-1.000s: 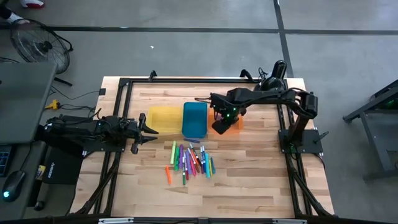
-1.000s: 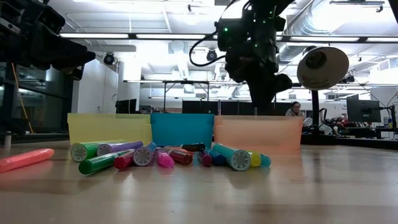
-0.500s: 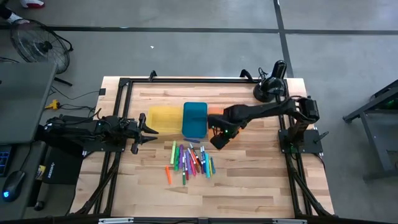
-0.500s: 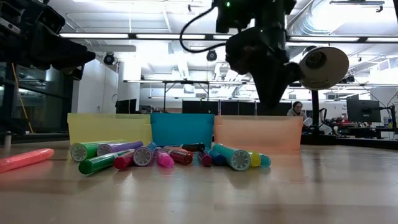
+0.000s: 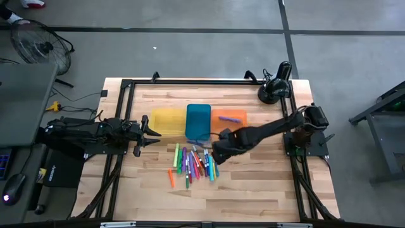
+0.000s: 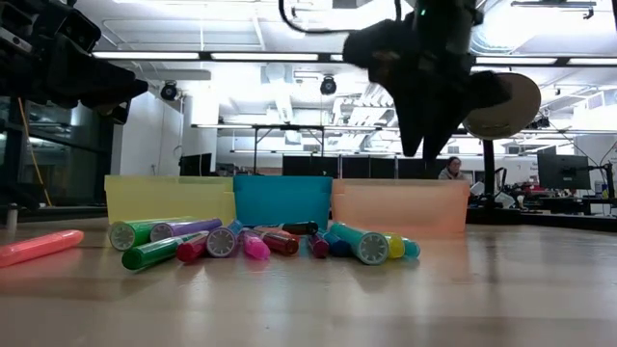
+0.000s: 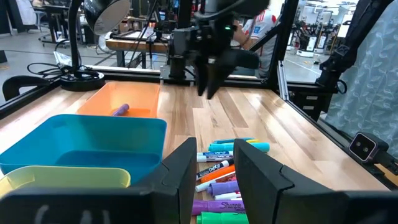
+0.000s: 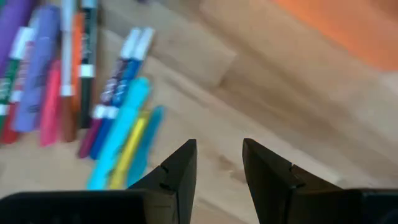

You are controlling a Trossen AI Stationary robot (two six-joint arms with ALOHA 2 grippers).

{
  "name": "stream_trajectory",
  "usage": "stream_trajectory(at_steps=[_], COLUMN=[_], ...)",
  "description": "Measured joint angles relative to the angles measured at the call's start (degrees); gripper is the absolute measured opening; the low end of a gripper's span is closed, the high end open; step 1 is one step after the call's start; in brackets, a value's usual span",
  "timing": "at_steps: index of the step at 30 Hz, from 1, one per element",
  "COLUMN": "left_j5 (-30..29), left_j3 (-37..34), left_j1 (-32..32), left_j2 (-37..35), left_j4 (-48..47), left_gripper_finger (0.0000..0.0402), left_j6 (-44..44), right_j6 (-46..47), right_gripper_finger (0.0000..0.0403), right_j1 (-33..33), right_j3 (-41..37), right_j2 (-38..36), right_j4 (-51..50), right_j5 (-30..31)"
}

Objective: Pick & Place Markers
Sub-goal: Put the light blue pen into the blue bin

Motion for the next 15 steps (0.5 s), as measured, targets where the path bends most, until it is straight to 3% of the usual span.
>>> stream_trajectory(at_steps=[7, 15], left_j5=[0.0, 0.0], left_j3=[0.02, 0.02], left_j1=[-0.01, 0.0], left_j2=[0.0, -0.02], left_j4=[0.0, 0.0], left_gripper_finger=[0.0104, 0.0104], left_j6=[0.0, 0.0], right_j6=[5.46, 2.8], right_gripper_finger=[0.0119, 0.0119], right_j1=[3.7, 2.81], right_j3=[0.0, -0.04], right_j2=[0.3, 6.73], right_j4=[1.87, 9.63], right_j5=[2.02, -5.54])
